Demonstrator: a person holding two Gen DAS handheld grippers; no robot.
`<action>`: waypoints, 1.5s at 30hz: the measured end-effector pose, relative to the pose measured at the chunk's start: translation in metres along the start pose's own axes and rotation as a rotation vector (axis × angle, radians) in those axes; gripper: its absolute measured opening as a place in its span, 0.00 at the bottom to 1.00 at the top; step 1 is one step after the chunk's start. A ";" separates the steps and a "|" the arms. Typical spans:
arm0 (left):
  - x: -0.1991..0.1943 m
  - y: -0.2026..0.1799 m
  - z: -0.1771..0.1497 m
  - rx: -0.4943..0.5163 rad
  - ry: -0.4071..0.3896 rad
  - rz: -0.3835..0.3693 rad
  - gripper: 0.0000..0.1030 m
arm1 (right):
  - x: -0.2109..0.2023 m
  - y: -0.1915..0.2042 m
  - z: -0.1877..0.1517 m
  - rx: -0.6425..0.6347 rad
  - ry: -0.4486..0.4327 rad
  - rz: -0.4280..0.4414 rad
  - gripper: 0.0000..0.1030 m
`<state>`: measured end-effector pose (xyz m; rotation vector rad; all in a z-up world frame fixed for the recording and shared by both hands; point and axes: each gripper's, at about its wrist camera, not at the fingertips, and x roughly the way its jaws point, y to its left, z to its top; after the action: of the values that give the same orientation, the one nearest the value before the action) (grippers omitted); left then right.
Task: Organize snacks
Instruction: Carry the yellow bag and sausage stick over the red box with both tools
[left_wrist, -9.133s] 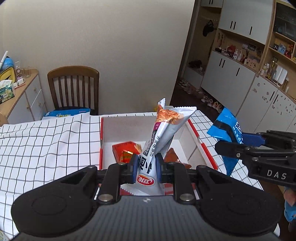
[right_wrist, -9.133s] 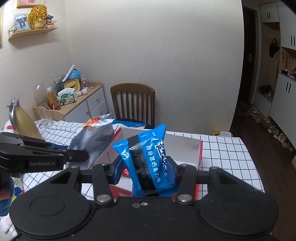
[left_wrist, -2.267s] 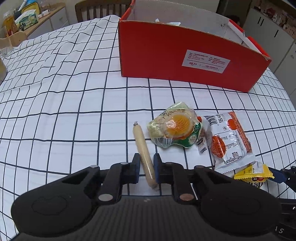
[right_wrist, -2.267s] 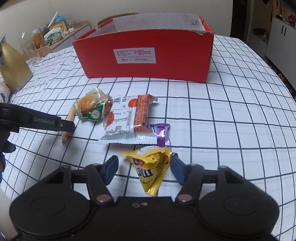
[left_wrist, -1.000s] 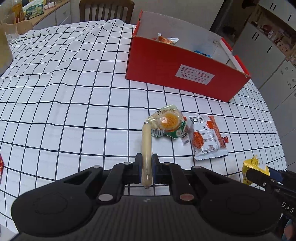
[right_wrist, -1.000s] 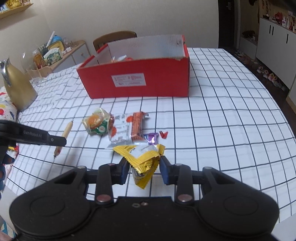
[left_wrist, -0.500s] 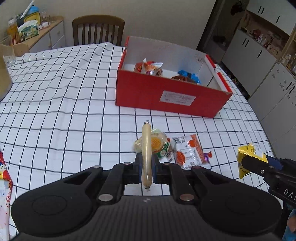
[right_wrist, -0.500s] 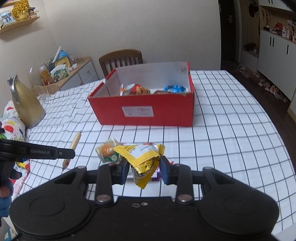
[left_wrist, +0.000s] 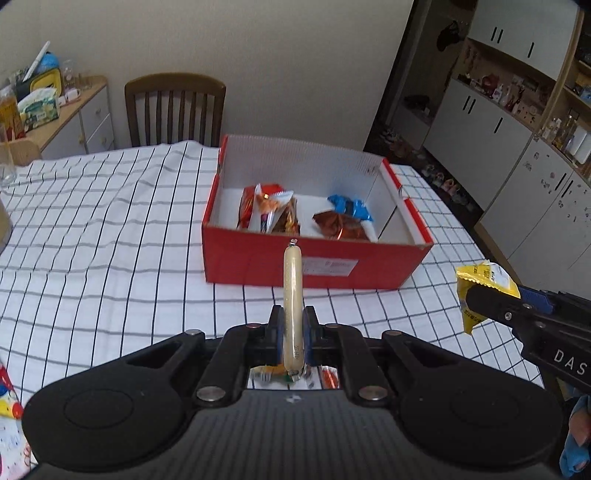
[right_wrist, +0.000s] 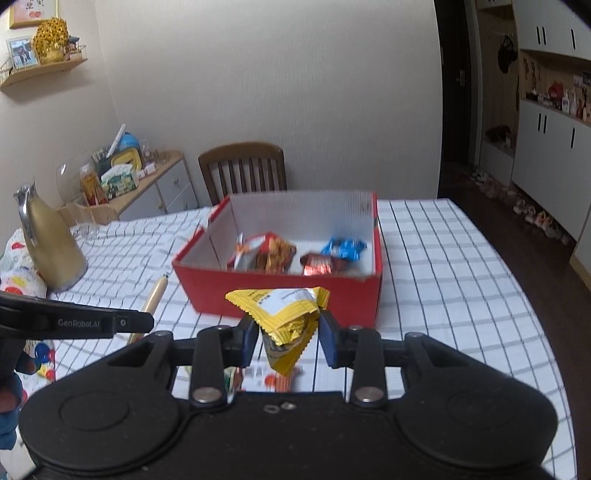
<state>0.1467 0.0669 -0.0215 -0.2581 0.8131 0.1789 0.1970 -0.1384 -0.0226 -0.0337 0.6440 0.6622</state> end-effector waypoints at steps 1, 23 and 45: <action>-0.001 -0.001 0.004 0.000 -0.007 -0.004 0.10 | 0.000 0.000 0.004 -0.004 -0.010 0.001 0.33; 0.018 -0.030 0.078 0.010 -0.077 -0.043 0.10 | 0.026 0.001 0.064 -0.062 -0.118 0.014 0.32; 0.106 -0.021 0.116 0.026 0.027 -0.010 0.10 | 0.119 -0.022 0.087 -0.070 0.021 -0.044 0.32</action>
<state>0.3038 0.0869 -0.0197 -0.2406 0.8405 0.1559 0.3293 -0.0690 -0.0236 -0.1195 0.6388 0.6422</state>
